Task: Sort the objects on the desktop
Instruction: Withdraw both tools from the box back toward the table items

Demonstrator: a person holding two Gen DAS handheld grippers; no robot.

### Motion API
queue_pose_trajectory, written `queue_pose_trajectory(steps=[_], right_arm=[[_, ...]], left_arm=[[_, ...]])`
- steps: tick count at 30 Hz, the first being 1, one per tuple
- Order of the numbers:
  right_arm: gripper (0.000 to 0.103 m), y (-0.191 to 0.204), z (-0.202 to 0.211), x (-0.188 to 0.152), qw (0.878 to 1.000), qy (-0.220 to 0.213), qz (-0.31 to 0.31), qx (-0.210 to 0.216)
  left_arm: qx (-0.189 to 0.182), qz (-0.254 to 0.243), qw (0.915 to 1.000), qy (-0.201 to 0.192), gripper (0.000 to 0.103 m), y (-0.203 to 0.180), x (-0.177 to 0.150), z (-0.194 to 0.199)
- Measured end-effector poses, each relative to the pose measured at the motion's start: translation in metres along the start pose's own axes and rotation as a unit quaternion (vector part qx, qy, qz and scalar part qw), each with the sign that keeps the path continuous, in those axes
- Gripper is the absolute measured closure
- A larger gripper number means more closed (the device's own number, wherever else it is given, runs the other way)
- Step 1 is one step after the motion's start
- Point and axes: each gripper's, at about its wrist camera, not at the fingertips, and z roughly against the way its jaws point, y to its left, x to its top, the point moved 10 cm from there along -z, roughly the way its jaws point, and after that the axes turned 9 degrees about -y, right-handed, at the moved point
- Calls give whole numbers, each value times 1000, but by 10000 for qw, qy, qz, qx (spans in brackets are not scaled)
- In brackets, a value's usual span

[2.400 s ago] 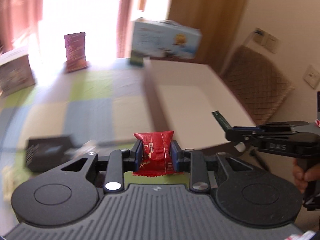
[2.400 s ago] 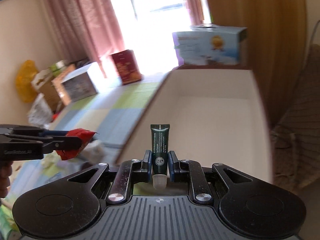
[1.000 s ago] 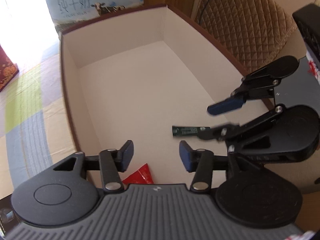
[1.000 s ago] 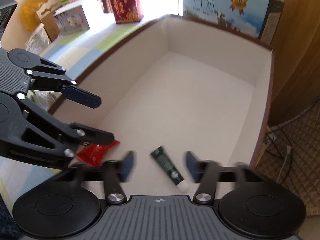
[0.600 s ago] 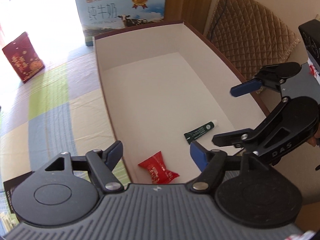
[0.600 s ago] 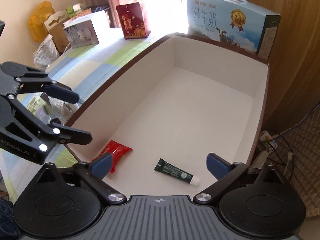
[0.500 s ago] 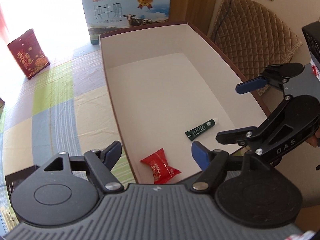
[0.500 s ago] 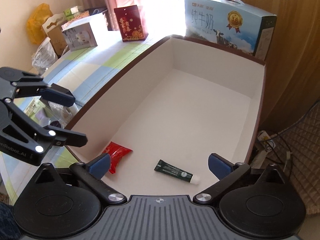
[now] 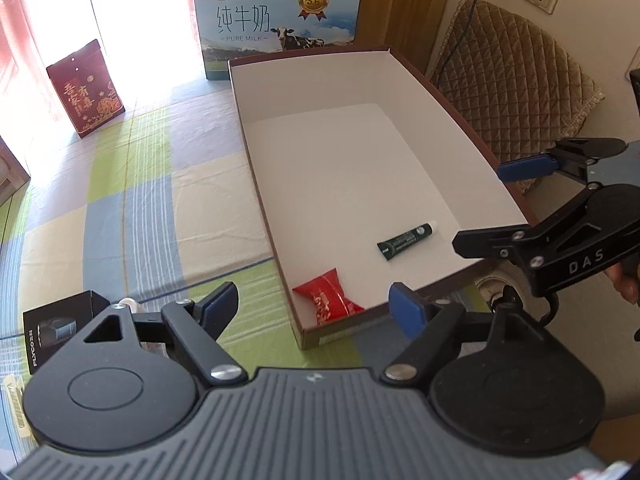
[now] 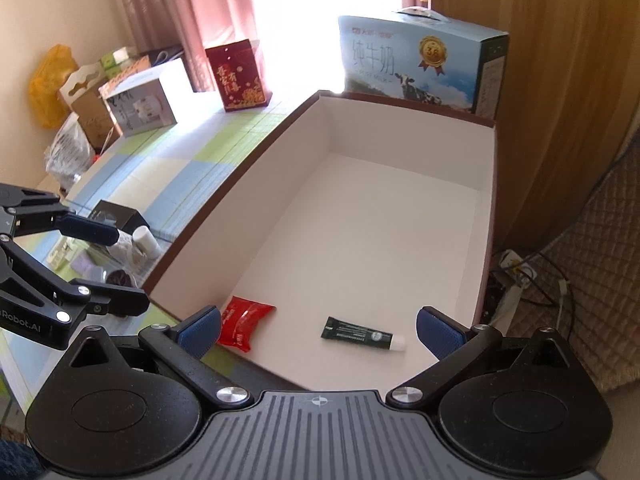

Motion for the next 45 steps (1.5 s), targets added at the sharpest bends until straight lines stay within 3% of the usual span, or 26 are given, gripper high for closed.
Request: queue_pose_trajectory(steps=[7,16,27,34,45], right_arm=[[2,21,18,-2,9995,-174,-163,-214],[2,66,26,-13,9991,-212,-308,-190],[2,123,13,-31,9994,-110,-333,65],[2,159,-4,-42,9980,51,-417,464],[2,202,-40,-63,9969,385,-258,639]], left_arm=[[-128,-48,9999,-59,23,7,-9,17],[-221,-12,9996,-194,23,30,-27,48],[287,188,9987,-370,22,82,-73,87],[548,445,9970,-328,22,115,-107,106],[1003,904,9907,-181,22,164,-156,128]])
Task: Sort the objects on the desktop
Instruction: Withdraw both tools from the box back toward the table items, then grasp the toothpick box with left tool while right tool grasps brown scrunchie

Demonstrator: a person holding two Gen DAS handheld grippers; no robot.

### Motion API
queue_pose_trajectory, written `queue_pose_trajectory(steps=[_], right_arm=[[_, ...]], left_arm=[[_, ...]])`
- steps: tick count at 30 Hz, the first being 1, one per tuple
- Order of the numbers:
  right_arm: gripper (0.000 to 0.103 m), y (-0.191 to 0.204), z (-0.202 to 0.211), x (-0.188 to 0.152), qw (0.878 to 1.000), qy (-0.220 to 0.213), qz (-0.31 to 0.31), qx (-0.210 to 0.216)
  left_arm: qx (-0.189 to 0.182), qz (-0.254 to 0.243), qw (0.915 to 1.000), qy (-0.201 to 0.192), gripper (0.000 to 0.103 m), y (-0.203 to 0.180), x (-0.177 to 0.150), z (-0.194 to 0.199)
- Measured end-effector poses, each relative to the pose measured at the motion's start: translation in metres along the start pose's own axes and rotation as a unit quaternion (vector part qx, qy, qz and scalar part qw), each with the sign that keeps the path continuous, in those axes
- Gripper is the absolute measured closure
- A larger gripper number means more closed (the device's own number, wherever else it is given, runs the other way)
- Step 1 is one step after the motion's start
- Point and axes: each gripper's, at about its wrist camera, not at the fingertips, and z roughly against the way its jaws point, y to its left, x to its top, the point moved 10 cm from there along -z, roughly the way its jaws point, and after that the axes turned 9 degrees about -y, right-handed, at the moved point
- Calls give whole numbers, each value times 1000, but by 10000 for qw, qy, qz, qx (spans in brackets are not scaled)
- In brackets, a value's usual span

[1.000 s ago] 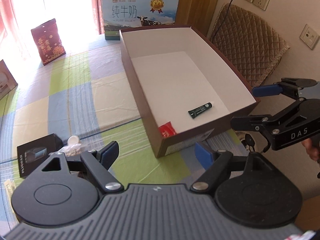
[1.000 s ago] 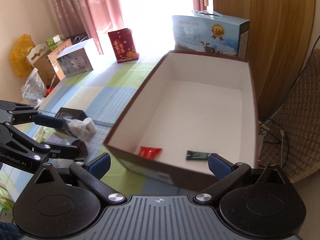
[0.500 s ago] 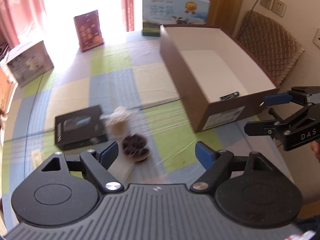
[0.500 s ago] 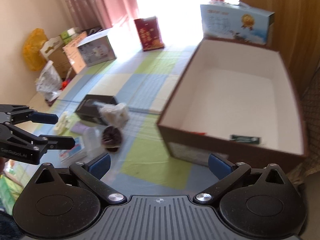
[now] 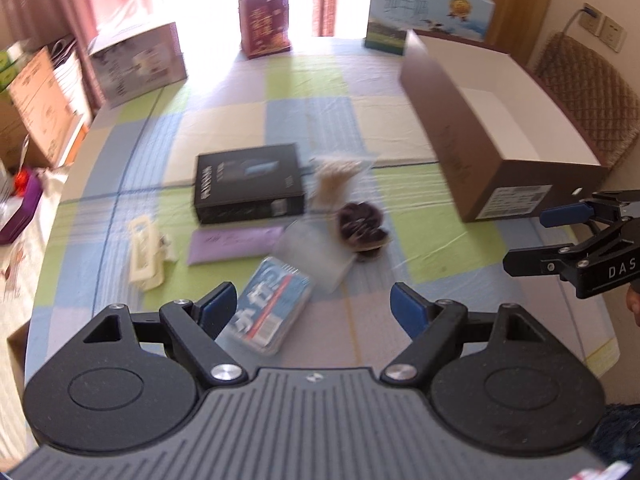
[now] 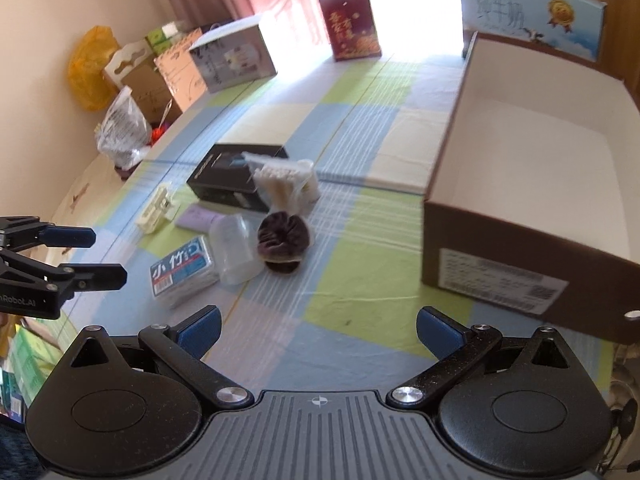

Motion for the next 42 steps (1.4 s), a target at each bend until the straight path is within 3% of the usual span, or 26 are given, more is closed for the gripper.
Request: queue_pose_trajectory(steps=[18,31,35,39,42], right_arm=[[2,26,-40,-10,9999,44,87,-91],[2,18,-63,-8,9995,-15,-47,-325],[2,13,-67,-6,9993,-13,-117,-367],[2,11,-70,-4,9992,-17,-133,-388],[2,11,-73,-1,9992,-41,-141,-379]], left_arm=[[96,24,9998,194,22,39,-36,-22],[-75,-494,9983,311,23,37,-42,-68],[-93,-609,9970,472,29,35,-42,-84],[-143,-656,9962,555,41,31,-41,-96],[-131,-612,9962,610,42,32,-41,-103]])
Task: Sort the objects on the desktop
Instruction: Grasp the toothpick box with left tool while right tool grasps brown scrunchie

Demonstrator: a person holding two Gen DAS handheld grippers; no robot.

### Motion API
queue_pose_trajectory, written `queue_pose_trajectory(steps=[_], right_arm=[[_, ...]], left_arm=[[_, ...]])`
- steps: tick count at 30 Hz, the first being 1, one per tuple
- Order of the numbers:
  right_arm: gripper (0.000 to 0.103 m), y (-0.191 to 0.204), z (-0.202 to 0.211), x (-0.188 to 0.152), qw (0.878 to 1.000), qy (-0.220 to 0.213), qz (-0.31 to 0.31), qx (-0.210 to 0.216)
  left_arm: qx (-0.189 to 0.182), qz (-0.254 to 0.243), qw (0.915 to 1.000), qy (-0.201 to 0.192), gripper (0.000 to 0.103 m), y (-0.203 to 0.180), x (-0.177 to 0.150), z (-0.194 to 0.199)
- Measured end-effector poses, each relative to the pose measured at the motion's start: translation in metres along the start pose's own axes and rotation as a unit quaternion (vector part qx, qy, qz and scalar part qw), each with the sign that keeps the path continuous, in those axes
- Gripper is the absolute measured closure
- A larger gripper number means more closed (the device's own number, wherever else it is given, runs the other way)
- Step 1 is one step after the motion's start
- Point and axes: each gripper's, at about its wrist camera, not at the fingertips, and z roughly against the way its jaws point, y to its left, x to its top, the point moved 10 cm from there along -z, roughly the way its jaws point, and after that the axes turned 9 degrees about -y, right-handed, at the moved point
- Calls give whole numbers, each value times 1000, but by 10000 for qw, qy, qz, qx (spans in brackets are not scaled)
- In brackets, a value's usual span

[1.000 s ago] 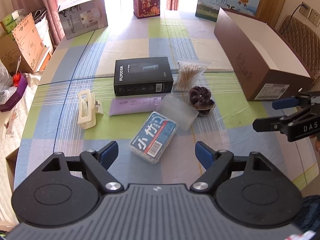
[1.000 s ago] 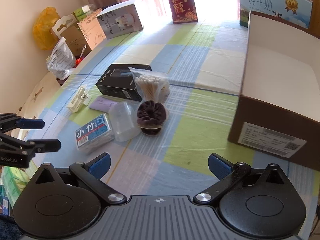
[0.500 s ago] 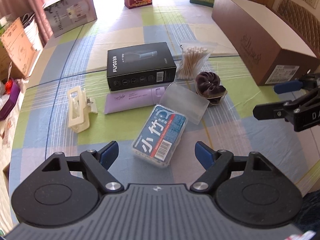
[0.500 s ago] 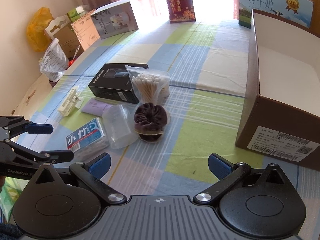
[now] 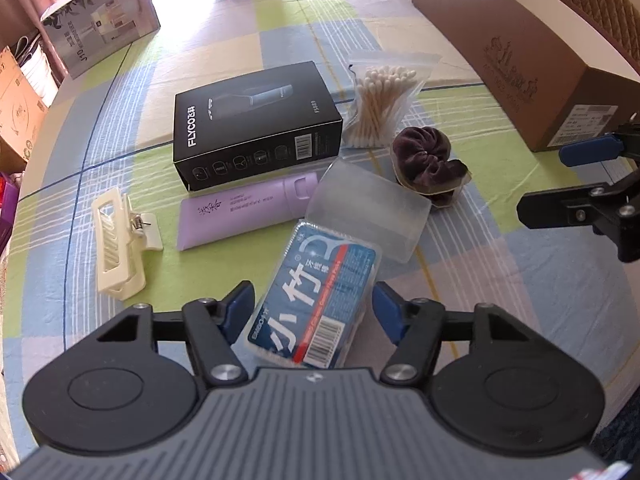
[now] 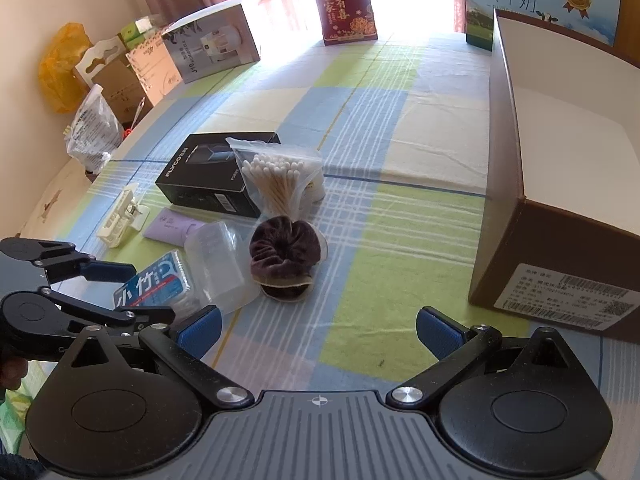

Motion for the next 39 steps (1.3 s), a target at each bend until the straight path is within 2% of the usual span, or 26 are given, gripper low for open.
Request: queue_pose_trajectory(steps=[5,8,15,20,29,31,35,39], right_arm=[[2,4,-8,3,10000,-12,65,60],[3,9,-14,5,9997,-44,207,108],[29,18,-32,12,9985,-143,468,239],[40,22,-47,18,9973,-171,640,303],[58,23,-79,13,9957,54,811,442],[66,25,-80,11,9949,70,863,515],[73,27,-77,10,9943,79,885,590],[81,22,-70,8,9957,132,647,645]], left_arm=[[-35,274,9996,-16,43,7,1,0],[106,466,9989,6,43,15,0,1],[576,1257,9903,134,43,45,-6,5],[730,1652,9834,185,43,61,-7,7],[696,1313,9887,191,44,58,-6,-5],[692,1250,9895,215,44,58,-6,-9],[726,1121,9907,258,45,56,-8,-14],[736,1001,9920,228,47,53,-10,-12]])
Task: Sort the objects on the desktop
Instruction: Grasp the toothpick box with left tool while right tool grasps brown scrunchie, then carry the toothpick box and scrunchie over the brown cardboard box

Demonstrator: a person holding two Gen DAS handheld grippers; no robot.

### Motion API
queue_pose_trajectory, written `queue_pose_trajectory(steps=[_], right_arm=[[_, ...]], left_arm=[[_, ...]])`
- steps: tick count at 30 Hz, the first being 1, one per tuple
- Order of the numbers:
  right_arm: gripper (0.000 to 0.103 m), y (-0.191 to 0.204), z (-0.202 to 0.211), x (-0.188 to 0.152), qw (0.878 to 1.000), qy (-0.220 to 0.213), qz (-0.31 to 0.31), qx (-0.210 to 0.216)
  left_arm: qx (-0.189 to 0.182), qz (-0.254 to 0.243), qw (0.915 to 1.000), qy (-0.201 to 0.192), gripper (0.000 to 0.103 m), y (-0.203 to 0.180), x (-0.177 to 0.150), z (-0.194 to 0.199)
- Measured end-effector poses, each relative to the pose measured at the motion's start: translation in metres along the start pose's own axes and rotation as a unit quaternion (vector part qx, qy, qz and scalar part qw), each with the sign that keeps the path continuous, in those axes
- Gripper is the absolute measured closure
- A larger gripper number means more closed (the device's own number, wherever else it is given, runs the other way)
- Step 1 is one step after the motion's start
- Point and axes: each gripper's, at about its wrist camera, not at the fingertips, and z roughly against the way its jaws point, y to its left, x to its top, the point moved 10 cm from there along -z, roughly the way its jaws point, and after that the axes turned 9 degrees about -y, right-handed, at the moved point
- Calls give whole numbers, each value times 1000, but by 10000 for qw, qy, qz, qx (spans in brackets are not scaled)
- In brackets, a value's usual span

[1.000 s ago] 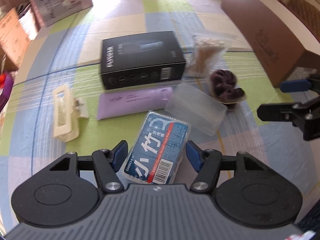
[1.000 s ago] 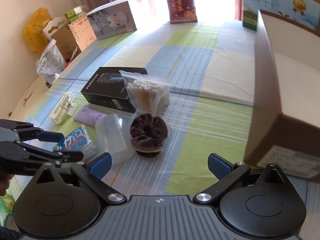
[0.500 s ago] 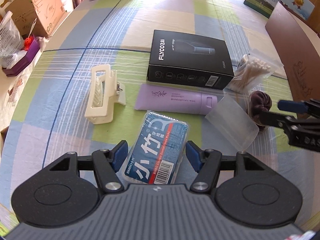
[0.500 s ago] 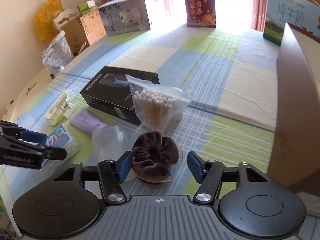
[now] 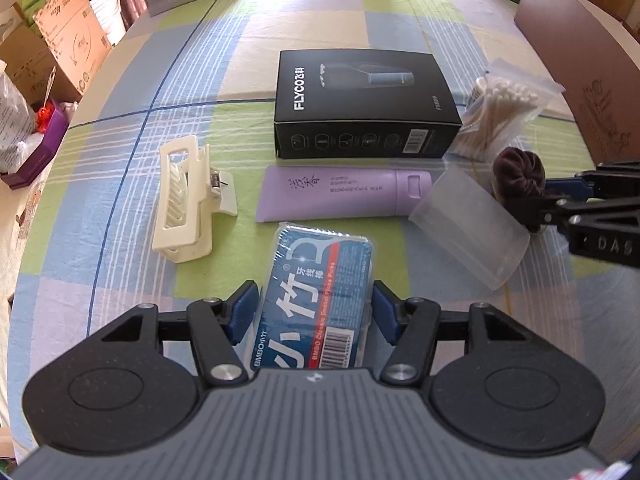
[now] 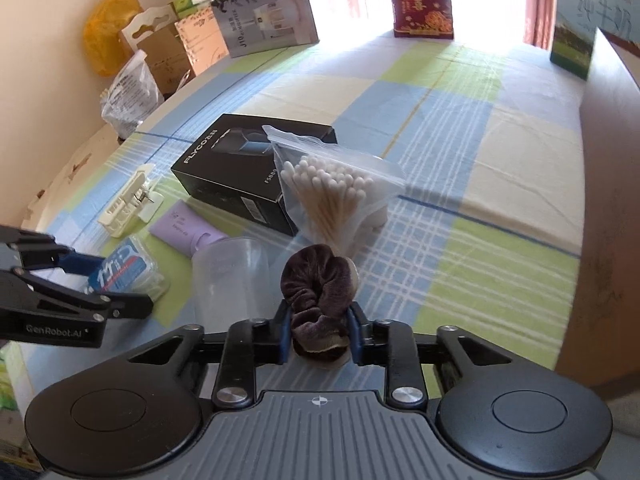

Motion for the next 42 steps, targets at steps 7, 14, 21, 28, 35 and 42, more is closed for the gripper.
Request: queue_pose_trajectory(steps=[7,14,21,28,35,42], right_arm=[[84,-4,30,-16,9997,89,-248,0],[84,-17,65,-29,9984,64,-559,-88],[84,-25,99,-26,9976,-184,-646,-166],[84,-44,134,-25,9958,-336,-797,-299],[84,-78,178,-16,9919,-639,-963,-526],[84,-130,226,13,9837,-1154,-1095,-840]], left_arm=[[-189,42,9998,100,49,-7,-16,13],[-355,19,9994,24,50,-21,-20,36],[-585,-193,9978,-254,50,-50,-7,61],[-1026,-480,9914,-650,50,-101,17,88],[-1559,-777,9796,-1006,50,-167,45,109],[-1976,-983,9661,-1342,50,-230,85,120]])
